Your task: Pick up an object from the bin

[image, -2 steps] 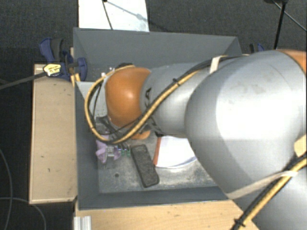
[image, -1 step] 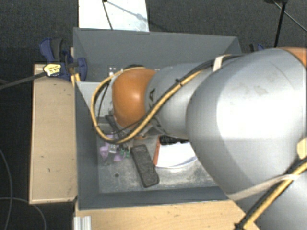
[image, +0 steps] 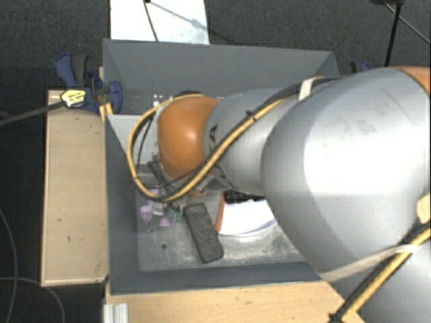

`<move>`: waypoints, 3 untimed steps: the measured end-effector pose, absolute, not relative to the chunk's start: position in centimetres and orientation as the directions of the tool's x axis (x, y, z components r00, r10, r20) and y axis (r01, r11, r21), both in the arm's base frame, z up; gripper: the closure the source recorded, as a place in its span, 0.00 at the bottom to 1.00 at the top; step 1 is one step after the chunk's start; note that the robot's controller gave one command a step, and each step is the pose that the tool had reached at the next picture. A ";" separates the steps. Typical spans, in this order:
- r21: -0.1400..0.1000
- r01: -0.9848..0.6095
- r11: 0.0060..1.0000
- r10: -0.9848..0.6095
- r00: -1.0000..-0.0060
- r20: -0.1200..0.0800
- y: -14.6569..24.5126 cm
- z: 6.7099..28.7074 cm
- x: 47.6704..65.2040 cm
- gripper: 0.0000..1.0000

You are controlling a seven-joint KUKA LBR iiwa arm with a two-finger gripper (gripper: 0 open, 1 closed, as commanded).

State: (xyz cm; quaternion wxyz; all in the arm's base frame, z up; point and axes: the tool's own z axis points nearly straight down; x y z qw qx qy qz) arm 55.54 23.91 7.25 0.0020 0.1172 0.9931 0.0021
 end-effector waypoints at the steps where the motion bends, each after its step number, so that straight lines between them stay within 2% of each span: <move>1: 0.005 0.233 0.972 0.233 -0.972 -0.003 23.9 7.2 55.5 1.00; 2: 0.003 0.233 0.972 0.233 -0.972 -0.002 23.9 7.6 55.5 1.00; 3: 0.002 0.234 0.972 0.234 -0.972 -0.001 23.8 8.9 55.5 1.00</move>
Offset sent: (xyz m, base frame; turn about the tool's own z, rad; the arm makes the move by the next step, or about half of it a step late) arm 0.0000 -0.0001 0.0529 0.0000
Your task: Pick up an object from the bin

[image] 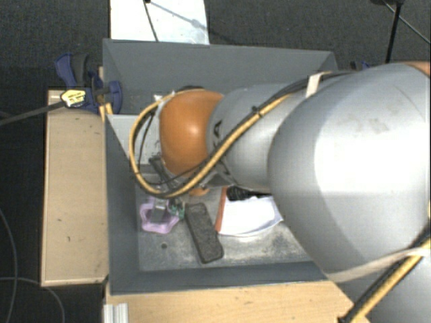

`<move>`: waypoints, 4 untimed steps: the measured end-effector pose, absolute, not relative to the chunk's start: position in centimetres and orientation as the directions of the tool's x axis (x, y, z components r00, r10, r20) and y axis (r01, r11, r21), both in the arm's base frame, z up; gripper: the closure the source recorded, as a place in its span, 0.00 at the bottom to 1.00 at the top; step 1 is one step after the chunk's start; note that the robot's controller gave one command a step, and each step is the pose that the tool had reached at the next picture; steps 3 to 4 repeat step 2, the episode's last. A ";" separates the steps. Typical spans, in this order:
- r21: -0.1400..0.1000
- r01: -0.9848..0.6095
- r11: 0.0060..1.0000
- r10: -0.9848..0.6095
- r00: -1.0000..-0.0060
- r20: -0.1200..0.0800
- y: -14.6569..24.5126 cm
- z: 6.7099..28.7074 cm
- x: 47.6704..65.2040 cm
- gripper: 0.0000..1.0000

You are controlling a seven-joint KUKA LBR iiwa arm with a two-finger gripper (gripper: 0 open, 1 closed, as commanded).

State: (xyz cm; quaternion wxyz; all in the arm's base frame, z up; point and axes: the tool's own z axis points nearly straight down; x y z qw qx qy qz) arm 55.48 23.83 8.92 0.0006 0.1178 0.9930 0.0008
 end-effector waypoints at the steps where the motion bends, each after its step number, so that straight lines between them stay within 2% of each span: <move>1: 0.003 0.234 0.972 0.234 -0.972 -0.003 23.8 10.0 55.5 1.00; 4: 0.003 0.233 0.972 0.233 -0.972 -0.003 23.9 10.6 55.6 1.00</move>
Offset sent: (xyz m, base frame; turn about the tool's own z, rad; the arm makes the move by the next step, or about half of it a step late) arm -0.0002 0.0000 0.0076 0.0000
